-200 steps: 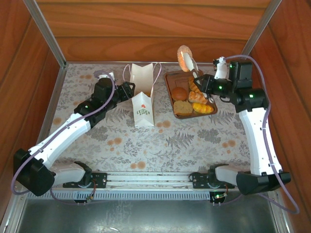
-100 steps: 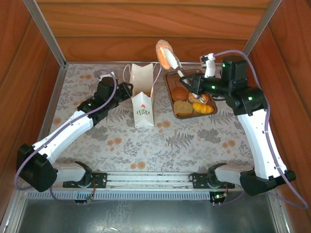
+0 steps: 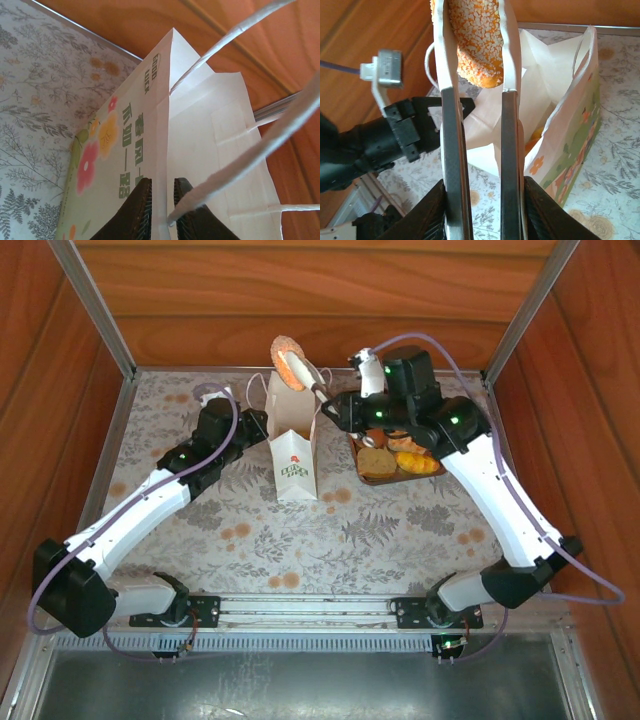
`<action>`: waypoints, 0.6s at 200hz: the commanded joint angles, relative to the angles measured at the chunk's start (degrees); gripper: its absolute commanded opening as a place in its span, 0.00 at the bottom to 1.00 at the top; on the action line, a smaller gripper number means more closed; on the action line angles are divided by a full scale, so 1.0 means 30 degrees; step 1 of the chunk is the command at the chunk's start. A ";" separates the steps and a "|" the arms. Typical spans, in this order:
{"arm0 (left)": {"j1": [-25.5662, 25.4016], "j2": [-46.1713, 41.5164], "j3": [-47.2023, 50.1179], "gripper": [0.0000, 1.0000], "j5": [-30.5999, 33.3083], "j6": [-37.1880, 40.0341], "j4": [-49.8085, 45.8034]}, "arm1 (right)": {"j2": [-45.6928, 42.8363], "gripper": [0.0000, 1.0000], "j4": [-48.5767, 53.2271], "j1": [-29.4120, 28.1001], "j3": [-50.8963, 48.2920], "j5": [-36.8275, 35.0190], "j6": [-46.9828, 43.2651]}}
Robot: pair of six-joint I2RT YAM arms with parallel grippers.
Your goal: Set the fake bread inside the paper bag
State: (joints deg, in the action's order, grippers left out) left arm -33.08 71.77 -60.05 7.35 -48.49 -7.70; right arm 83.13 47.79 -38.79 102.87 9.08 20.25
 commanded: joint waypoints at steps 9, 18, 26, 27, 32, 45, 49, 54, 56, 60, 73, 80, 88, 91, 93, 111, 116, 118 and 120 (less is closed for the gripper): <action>-0.0080 -0.0488 0.0000 0.18 0.0389 -0.0023 0.0284 | 0.0528 0.36 0.0263 -0.0604 0.0807 -0.2112 -0.0146; -0.0094 -0.0527 0.0070 0.18 0.0391 -0.0009 0.0321 | 0.0711 0.36 0.0391 -0.0715 0.0753 -0.2330 -0.0155; -0.0094 -0.0537 0.0115 0.18 0.0374 -0.0036 0.0343 | 0.0864 0.36 0.0498 -0.0799 0.0774 -0.2423 -0.0163; -0.0100 -0.0526 0.0135 0.18 0.0382 -0.0022 0.0357 | 0.0903 0.36 0.0516 -0.0805 0.0791 -0.2417 -0.0161; -0.0088 -0.0550 0.0153 0.18 0.0381 -0.0010 0.0349 | 0.0997 0.36 0.0576 -0.0834 0.0804 -0.2386 -0.0201; -0.0080 -0.0600 0.0163 0.17 0.0419 -0.0016 0.0347 | 0.1292 0.36 0.0804 -0.0950 0.0859 -0.2360 -0.0312; -0.0090 -0.0617 0.0200 0.17 0.0441 -0.0009 0.0366 | 0.1375 0.36 0.0874 -0.0983 0.0866 -0.2354 -0.0336; -0.0080 -0.0654 0.0196 0.17 0.0449 -0.0009 0.0337 | 0.1459 0.36 0.0940 -0.1038 0.0863 -0.2353 -0.0390; -0.0077 -0.0637 0.0208 0.17 0.0471 -0.0009 0.0326 | 0.1518 0.36 0.0980 -0.1044 0.0865 -0.2346 -0.0407; -0.0091 -0.0678 0.0223 0.17 0.0492 0.0002 0.0333 | 0.1594 0.36 0.1044 -0.1074 0.0866 -0.2336 -0.0414; -0.0091 -0.0722 0.0323 0.17 0.0565 0.0013 0.0328 | 0.1786 0.37 0.1164 -0.1155 0.0842 -0.2270 -0.0419; -0.0091 -0.0756 0.0370 0.17 0.0639 0.0021 0.0320 | 0.1889 0.37 0.1250 -0.1204 0.0855 -0.2280 -0.0411; -0.0082 -0.0803 0.0442 0.16 0.0725 0.0021 0.0320 | 0.1965 0.37 0.1377 -0.1249 0.0866 -0.2412 -0.0399; -0.0085 -0.0807 0.0461 0.16 0.0740 0.0028 0.0317 | 0.1967 0.37 0.1413 -0.1273 0.0837 -0.2482 -0.0412; -0.0079 -0.0792 0.0458 0.16 0.0741 0.0037 0.0335 | 0.1989 0.37 0.1435 -0.1279 0.0830 -0.2532 -0.0419; -0.0088 -0.0825 0.0452 0.16 0.0844 0.0108 0.0196 | 0.1995 0.37 0.1667 -0.1394 0.0716 -0.2994 -0.0490; -0.0079 -0.0816 0.0453 0.16 0.0888 0.0134 0.0126 | 0.2018 0.37 0.1728 -0.1398 0.0679 -0.3026 -0.0516; -0.0077 -0.0809 0.0456 0.16 0.0888 0.0137 0.0112 | 0.2024 0.37 0.1771 -0.1398 0.0680 -0.3034 -0.0555; -0.0084 -0.0822 0.0493 0.16 0.0888 0.0138 0.0108 | 0.2047 0.37 0.1811 -0.1420 0.0673 -0.3066 -0.0580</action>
State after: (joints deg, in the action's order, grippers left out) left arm -33.08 70.26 -59.27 8.75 -48.47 -7.46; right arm 89.76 53.25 -42.37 103.26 1.91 19.75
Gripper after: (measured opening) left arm 0.163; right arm 0.371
